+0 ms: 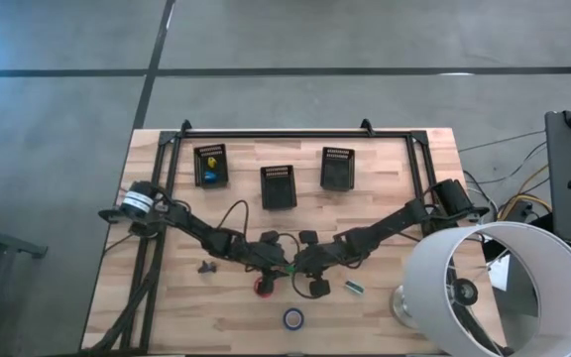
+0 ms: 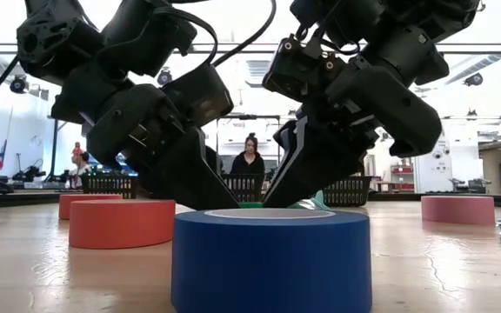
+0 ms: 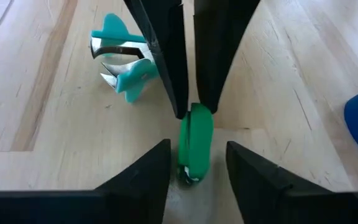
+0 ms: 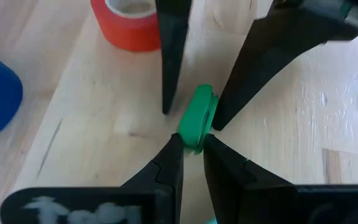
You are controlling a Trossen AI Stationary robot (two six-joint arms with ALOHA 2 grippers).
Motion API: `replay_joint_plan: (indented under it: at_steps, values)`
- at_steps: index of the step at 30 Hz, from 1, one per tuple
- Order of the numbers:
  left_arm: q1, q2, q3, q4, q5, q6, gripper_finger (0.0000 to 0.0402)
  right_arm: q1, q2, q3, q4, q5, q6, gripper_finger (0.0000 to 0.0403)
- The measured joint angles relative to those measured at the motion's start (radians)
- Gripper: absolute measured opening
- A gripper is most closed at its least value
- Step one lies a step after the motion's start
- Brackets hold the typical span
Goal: Pick and place Stapler, Stapler remover, tape
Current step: Put the green stapler into the left black bin
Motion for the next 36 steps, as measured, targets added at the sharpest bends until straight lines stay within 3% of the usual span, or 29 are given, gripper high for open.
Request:
replay_joint_plan:
  at_steps: [9, 24, 29, 36]
  values:
    - [0.000, 0.000, -0.001, -0.002, -0.012, 0.010, 0.0053, 0.000, 0.000, 0.000, 0.021, 0.001, -0.002, 0.0055]
    - [0.000, -0.041, -0.001, -0.018, -0.018, 0.008, 0.0062, 0.000, -0.061, 0.011, -0.013, 0.000, -0.036, 0.0151]
    - [0.002, -0.135, -0.002, -0.144, -0.062, 0.023, 0.0065, -0.001, -0.154, 0.011, -0.135, 0.030, -0.077, 0.0167]
    - [0.008, -0.363, 0.000, -0.448, -0.229, 0.051, 0.0068, -0.002, -0.269, 0.008, -0.292, 0.158, -0.074, 0.0176]
